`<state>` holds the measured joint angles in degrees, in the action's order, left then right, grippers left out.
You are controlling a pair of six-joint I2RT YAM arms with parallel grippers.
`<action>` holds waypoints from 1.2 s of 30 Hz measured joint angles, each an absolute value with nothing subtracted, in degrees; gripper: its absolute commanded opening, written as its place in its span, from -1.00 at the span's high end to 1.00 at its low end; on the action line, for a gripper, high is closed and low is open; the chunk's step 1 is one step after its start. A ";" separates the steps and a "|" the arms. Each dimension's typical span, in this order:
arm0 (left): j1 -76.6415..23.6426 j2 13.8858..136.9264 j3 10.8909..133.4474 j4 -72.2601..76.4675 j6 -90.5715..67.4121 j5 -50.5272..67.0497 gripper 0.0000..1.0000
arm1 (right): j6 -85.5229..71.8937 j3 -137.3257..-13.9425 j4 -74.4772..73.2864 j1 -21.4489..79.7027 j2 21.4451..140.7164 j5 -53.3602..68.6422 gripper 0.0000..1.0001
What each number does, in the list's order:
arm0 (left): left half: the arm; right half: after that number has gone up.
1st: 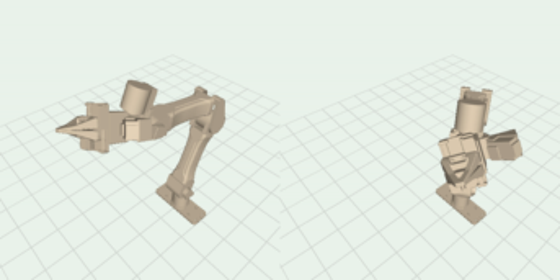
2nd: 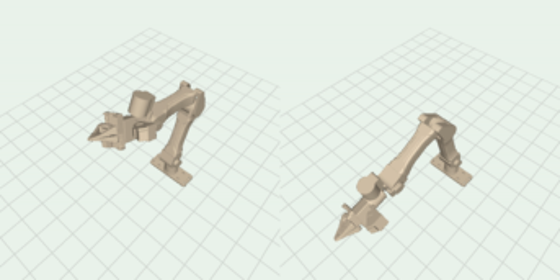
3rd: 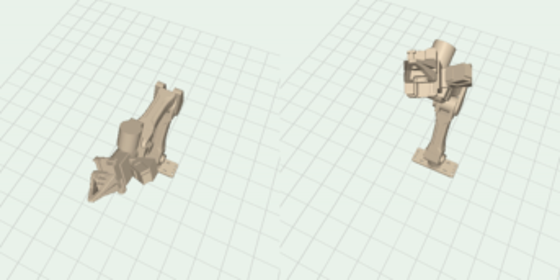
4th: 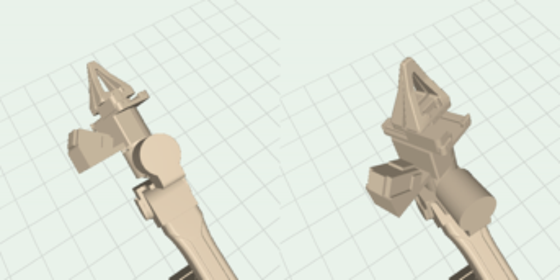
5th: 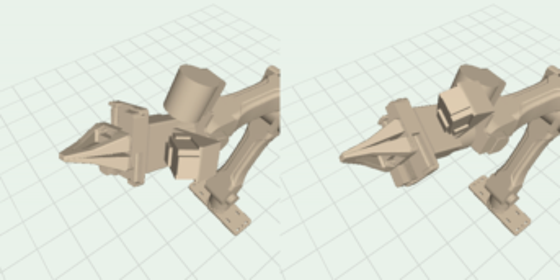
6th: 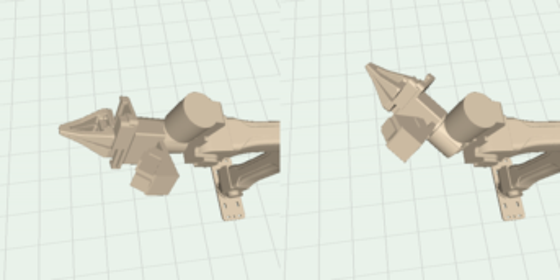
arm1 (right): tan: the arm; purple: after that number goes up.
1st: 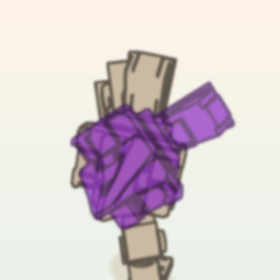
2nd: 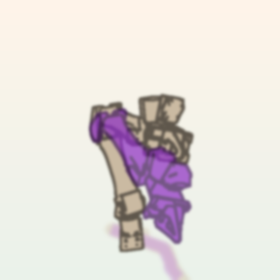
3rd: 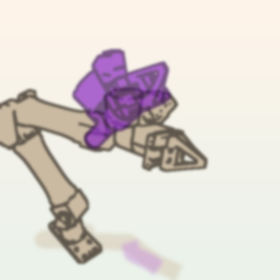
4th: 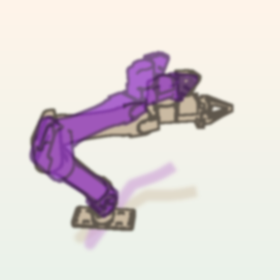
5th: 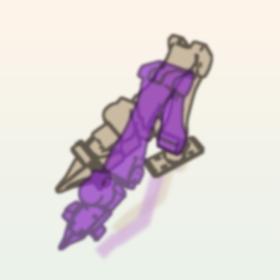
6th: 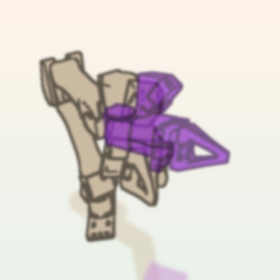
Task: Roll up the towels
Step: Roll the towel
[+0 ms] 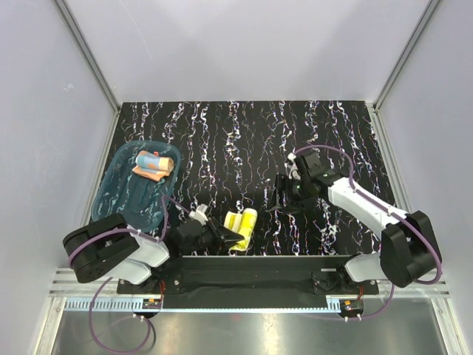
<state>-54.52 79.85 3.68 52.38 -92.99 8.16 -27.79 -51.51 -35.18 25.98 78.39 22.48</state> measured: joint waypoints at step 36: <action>-53.36 58.52 3.29 19.31 -98.94 -1.76 1.00 | -41.93 -45.19 9.10 43.03 101.56 35.59 -0.38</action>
<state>-53.36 58.52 3.29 19.31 -98.94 -1.76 -41.93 -45.19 9.10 43.03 101.56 35.59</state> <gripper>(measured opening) 0.172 0.717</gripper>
